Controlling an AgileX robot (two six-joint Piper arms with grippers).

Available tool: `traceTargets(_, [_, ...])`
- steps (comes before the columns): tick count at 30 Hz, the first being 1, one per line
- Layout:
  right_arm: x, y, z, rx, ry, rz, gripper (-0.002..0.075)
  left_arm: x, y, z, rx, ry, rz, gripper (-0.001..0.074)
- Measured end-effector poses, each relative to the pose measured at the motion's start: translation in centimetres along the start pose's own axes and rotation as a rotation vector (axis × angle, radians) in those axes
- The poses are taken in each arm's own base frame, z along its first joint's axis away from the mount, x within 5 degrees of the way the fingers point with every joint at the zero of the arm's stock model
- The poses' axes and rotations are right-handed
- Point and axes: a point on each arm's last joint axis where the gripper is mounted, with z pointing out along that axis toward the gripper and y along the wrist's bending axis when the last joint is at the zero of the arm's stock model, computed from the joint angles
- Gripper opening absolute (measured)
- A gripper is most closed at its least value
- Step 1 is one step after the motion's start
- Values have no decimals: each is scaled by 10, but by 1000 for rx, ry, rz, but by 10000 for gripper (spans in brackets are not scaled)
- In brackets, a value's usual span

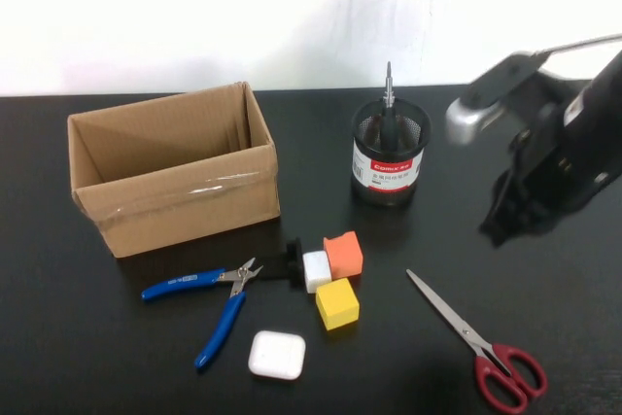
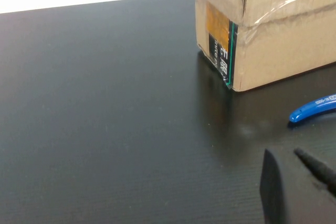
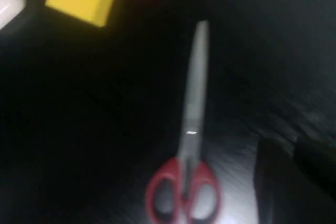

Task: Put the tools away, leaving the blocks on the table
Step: Pick up the scissors from the table

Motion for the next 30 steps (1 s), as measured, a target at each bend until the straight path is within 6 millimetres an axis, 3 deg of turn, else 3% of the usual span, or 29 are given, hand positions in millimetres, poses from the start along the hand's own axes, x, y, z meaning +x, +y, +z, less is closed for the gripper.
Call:
traceTargets(1, [0, 4, 6, -13, 5, -3, 148, 0, 0, 0, 0, 0, 0, -3])
traceTargets(2, [1, 8, 14, -22, 13, -14, 82, 0, 0, 0, 0, 0, 0, -3])
traceTargets(3, [2, 13, 21, -27, 18, -28, 260, 0, 0, 0, 0, 0, 0, -3])
traceTargets(6, [9, 25, 44, -35, 17, -54, 348, 0, 0, 0, 0, 0, 0, -3])
traceTargets(10, [24, 29, 75, -21, 26, -17, 347, 0, 0, 0, 0, 0, 0, -3])
traceTargets(15, [31, 24, 98, 12, 71, 4, 347, 0, 0, 0, 0, 0, 0, -3])
traceTargets(24, [33, 17, 124, 75, 131, 52, 347, 0, 0, 0, 0, 0, 0, -3])
traceTargets(30, [31, 27, 129, 94, 135, 0, 340, 0, 0, 0, 0, 0, 0, -3])
